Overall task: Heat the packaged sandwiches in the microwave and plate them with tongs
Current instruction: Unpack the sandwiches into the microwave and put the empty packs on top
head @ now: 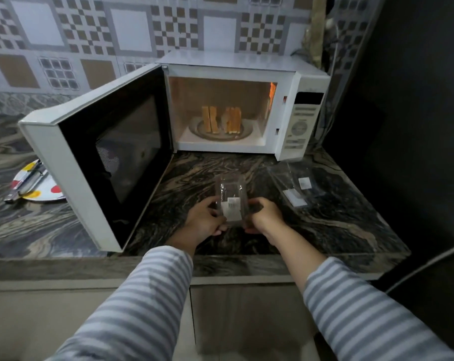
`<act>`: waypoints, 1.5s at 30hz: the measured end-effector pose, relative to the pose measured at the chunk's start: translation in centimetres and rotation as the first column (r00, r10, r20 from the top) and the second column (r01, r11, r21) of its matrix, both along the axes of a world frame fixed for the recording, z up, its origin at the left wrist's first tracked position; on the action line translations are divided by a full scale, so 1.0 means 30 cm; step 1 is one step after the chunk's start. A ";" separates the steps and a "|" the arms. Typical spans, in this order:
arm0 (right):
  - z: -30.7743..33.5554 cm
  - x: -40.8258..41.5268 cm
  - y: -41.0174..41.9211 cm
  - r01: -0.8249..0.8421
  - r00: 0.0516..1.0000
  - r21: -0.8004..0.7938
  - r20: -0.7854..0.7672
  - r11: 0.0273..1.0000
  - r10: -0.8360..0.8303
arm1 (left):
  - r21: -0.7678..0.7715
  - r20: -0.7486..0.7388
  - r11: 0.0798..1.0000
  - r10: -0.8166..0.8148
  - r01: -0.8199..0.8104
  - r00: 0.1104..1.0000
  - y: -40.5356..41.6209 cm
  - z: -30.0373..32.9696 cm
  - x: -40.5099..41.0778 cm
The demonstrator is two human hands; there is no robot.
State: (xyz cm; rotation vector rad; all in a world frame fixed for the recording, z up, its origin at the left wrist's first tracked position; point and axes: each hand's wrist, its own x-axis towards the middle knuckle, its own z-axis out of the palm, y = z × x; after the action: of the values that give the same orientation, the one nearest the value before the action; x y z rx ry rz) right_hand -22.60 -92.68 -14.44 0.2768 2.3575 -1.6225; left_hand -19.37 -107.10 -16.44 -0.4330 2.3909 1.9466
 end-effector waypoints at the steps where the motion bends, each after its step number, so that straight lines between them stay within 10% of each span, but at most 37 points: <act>1: -0.003 -0.002 0.003 0.000 1.000 -0.009 0.010 1.000 0.000 | 0.018 -0.003 1.000 0.012 -0.012 1.000 0.003 -0.005 0.003; 12: -0.006 -0.007 0.028 -0.062 0.998 0.064 0.000 0.996 0.062 | -0.276 -0.037 0.959 0.053 -0.061 0.998 0.029 0.010 0.024; 21: 0.110 0.008 0.239 -0.065 0.904 0.412 -0.360 0.909 0.228 | -0.714 -0.433 0.561 0.116 -0.419 0.894 0.174 0.139 0.043; 26: 0.138 -0.065 0.388 0.188 0.811 0.432 -0.575 0.882 0.109 | -0.662 -0.461 0.703 -0.106 -0.262 0.881 0.367 0.187 -0.059; 31: 0.117 -0.180 0.494 0.114 0.937 0.397 -0.348 0.911 0.034 | -0.387 -0.216 0.920 -0.021 -0.066 0.976 0.506 0.132 -0.192; 45: -0.037 -0.202 0.513 0.044 0.992 0.048 -0.121 0.998 -0.038 | -0.258 -0.076 0.963 0.065 -0.083 0.995 0.518 0.007 -0.195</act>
State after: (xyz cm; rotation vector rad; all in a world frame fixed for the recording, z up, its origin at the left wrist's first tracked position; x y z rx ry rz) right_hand -28.65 -77.27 -15.55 0.2457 2.5012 -1.6429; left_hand -25.24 -91.57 -16.24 -0.4789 2.7254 1.7014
